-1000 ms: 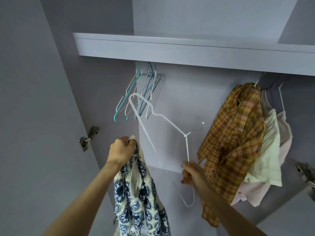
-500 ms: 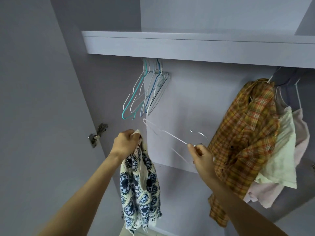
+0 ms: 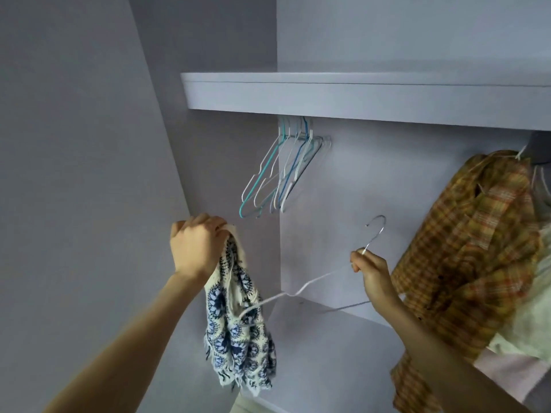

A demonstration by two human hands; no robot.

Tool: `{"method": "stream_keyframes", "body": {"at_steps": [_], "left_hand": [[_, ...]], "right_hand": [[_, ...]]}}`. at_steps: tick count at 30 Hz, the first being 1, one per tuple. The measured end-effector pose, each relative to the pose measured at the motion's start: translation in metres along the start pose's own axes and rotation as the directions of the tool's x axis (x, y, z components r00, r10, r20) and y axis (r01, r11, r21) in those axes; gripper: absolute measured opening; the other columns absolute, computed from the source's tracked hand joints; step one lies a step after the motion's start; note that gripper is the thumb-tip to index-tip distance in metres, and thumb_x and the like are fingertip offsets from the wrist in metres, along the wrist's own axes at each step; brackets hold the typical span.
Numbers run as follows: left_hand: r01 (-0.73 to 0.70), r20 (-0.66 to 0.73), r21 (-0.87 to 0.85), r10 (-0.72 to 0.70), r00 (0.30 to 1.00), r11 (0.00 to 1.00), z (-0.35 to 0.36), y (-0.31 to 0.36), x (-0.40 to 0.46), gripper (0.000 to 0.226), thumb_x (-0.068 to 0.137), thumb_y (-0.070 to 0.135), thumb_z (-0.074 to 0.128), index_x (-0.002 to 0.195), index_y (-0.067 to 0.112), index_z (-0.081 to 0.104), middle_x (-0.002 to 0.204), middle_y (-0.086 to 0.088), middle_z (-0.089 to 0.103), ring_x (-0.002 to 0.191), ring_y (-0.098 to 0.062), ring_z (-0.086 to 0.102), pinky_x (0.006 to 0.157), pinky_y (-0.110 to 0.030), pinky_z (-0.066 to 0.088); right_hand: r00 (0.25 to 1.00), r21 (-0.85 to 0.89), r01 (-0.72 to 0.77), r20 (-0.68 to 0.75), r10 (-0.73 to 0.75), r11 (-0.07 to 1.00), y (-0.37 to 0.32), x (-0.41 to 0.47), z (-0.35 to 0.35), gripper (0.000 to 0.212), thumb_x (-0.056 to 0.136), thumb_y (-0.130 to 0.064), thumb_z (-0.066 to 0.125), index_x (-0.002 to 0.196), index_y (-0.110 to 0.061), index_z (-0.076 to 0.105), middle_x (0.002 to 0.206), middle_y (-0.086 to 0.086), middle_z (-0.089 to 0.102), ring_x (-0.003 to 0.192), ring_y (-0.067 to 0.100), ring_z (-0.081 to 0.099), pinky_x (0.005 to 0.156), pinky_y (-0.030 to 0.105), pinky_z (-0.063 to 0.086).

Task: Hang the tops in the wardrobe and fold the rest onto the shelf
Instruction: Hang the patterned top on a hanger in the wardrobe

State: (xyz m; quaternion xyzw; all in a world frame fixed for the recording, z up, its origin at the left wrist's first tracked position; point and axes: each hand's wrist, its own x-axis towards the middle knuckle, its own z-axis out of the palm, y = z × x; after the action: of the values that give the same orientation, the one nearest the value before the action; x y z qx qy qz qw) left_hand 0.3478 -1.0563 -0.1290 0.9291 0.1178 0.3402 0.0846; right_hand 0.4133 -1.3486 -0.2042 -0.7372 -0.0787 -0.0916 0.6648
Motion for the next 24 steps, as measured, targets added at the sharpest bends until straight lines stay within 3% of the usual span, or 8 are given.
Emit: {"method": "stream_keyframes", "body": {"at_steps": [2, 4, 7, 10, 13, 17, 21, 24], "left_hand": [[-0.027, -0.041, 0.015, 0.028, 0.999, 1.000, -0.004, -0.002, 0.000, 0.012, 0.077, 0.010, 0.072, 0.087, 0.013, 0.075, 0.086, -0.009, 0.072, 0.079, -0.031, 0.066, 0.082, -0.038, 0.039], [-0.063, -0.090, 0.037, 0.066, 0.994, 0.997, -0.006, -0.004, -0.003, 0.009, 0.074, 0.009, 0.072, 0.082, 0.013, 0.075, 0.079, -0.008, 0.071, 0.071, -0.030, 0.066, 0.079, -0.036, 0.037], [-0.103, -0.126, 0.060, 0.110, 0.986, 0.993, -0.006, -0.003, -0.010, 0.011, 0.070, 0.012, 0.066, 0.077, 0.014, 0.074, 0.072, -0.004, 0.070, 0.062, -0.027, 0.064, 0.075, -0.035, 0.032], [-0.124, -0.139, 0.049, 0.129, 0.982, 0.991, -0.004, -0.001, -0.016, 0.014, 0.065, 0.004, 0.076, 0.077, 0.011, 0.074, 0.071, -0.005, 0.070, 0.057, -0.027, 0.063, 0.076, -0.034, 0.042], [-0.148, -0.112, 0.034, 0.151, 0.982, 0.988, -0.004, -0.003, -0.021, 0.021, 0.062, -0.004, 0.080, 0.079, 0.008, 0.073, 0.075, -0.007, 0.070, 0.055, -0.030, 0.062, 0.071, -0.034, 0.049], [-0.137, -0.094, -0.044, 0.132, 0.987, 0.990, -0.010, -0.005, -0.022, 0.020, 0.066, -0.011, 0.075, 0.079, 0.003, 0.072, 0.078, -0.012, 0.068, 0.055, -0.034, 0.061, 0.064, -0.035, 0.052], [-0.208, -0.106, -0.032, 0.203, 0.973, 0.978, -0.015, 0.011, -0.025, 0.008, 0.069, 0.006, 0.060, 0.072, 0.006, 0.068, 0.070, -0.008, 0.064, 0.054, -0.029, 0.060, 0.064, -0.029, 0.037], [-0.251, -0.032, -0.039, 0.250, 0.968, 0.967, -0.014, 0.022, -0.037, 0.016, 0.075, 0.017, 0.051, 0.070, 0.008, 0.064, 0.066, -0.005, 0.061, 0.050, -0.028, 0.057, 0.061, -0.031, 0.047]], "right_hand": [[0.994, -0.184, 0.111, 0.030, -0.107, 0.977, -0.003, 0.002, 0.005, 0.034, 0.091, 0.004, 0.049, 0.059, -0.004, 0.040, 0.056, 0.002, 0.038, 0.056, 0.021, 0.040, 0.058, 0.032, 0.038], [0.940, -0.379, 0.331, 0.058, -0.335, 0.864, -0.008, 0.002, 0.012, 0.030, 0.088, 0.006, 0.052, 0.059, 0.004, 0.044, 0.058, 0.011, 0.044, 0.053, 0.033, 0.049, 0.055, 0.043, 0.046], [0.809, -0.501, 0.557, 0.146, -0.570, 0.662, -0.023, -0.001, 0.027, 0.034, 0.088, -0.012, 0.048, 0.057, -0.001, 0.052, 0.055, 0.010, 0.049, 0.043, 0.031, 0.039, 0.050, 0.031, 0.042], [0.732, -0.590, 0.616, 0.182, -0.657, 0.522, -0.035, -0.007, 0.048, 0.039, 0.087, -0.023, 0.043, 0.054, -0.006, 0.055, 0.044, 0.004, 0.049, 0.039, 0.031, 0.036, 0.058, 0.030, 0.037], [0.725, -0.678, 0.588, 0.200, -0.659, 0.441, -0.043, -0.014, 0.064, 0.032, 0.085, -0.020, 0.052, 0.057, -0.008, 0.064, 0.038, 0.003, 0.051, 0.034, 0.029, 0.042, 0.063, 0.029, 0.040], [0.797, -0.677, 0.530, 0.193, -0.572, 0.511, -0.055, -0.016, 0.079, 0.024, 0.074, -0.013, 0.063, 0.052, -0.006, 0.056, 0.033, 0.010, 0.042, 0.031, 0.033, 0.039, 0.046, 0.024, 0.035], [0.837, -0.564, 0.546, 0.333, -0.434, 0.619, -0.054, -0.014, 0.096, 0.034, 0.090, -0.012, 0.056, 0.058, 0.001, 0.052, 0.049, 0.022, 0.052, 0.048, 0.043, 0.048, 0.049, 0.034, 0.033], [0.896, -0.437, 0.441, 0.169, -0.410, 0.784, -0.055, -0.012, 0.102, 0.039, 0.095, -0.020, 0.044, 0.063, -0.001, 0.056, 0.054, 0.018, 0.056, 0.051, 0.036, 0.051, 0.055, 0.038, 0.040]]}}
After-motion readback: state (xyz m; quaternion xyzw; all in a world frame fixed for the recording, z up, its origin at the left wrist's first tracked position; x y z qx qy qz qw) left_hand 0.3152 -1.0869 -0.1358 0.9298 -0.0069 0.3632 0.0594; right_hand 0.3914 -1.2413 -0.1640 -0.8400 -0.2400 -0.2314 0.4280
